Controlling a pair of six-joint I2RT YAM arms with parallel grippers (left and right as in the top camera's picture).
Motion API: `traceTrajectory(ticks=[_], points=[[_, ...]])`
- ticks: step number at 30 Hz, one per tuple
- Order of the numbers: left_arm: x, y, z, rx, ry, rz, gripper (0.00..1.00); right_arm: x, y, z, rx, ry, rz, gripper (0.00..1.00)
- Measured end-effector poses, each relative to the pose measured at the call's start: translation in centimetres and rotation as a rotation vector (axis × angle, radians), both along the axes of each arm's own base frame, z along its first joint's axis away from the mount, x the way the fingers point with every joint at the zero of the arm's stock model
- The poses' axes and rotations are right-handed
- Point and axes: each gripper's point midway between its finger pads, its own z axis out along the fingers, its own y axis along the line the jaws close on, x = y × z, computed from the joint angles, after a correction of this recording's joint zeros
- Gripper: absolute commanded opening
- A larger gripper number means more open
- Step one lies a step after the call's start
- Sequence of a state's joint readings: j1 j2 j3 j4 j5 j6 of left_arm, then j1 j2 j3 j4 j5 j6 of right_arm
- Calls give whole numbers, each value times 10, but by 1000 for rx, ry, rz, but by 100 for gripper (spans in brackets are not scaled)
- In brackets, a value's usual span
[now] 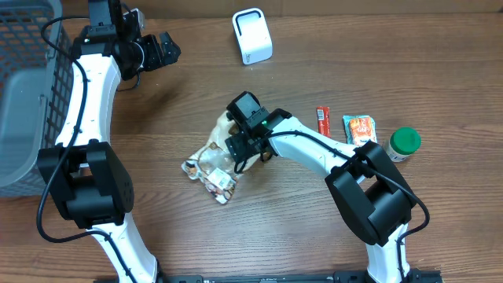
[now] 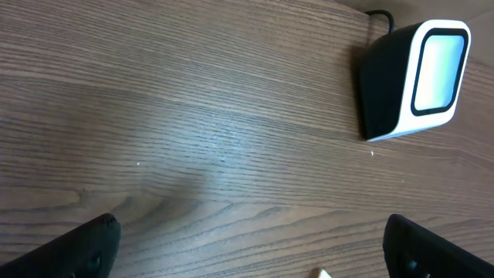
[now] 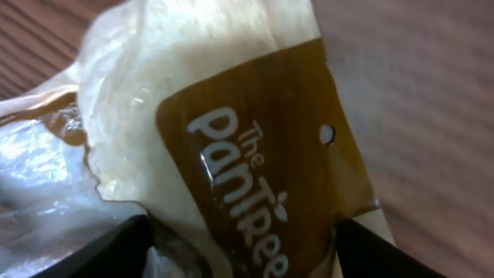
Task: Scan the item barcode
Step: 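Move the right gripper to the Pantree snack bag and grasp it, then lift the snack bag with the right gripper toward the scanner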
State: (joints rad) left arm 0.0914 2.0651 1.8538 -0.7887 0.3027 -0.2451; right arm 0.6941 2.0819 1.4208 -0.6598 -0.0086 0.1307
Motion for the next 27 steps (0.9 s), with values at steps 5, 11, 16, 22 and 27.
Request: traceTrajectory(ticks=[5, 11, 16, 22, 27], points=[[0, 0, 0, 0, 0, 0, 100, -14, -22, -2, -88, 65, -86, 81], [0, 0, 0, 0, 0, 0, 100, -23, -23, -3, -81, 115, -106, 20], [0, 0, 0, 0, 0, 0, 100, -26, -20, 1, -54, 133, -107, 6], [0, 0, 0, 0, 0, 0, 100, -29, -22, 27, -27, 120, -106, 4], [0, 0, 0, 0, 0, 0, 100, -24, -22, 107, 90, -24, -107, 4]])
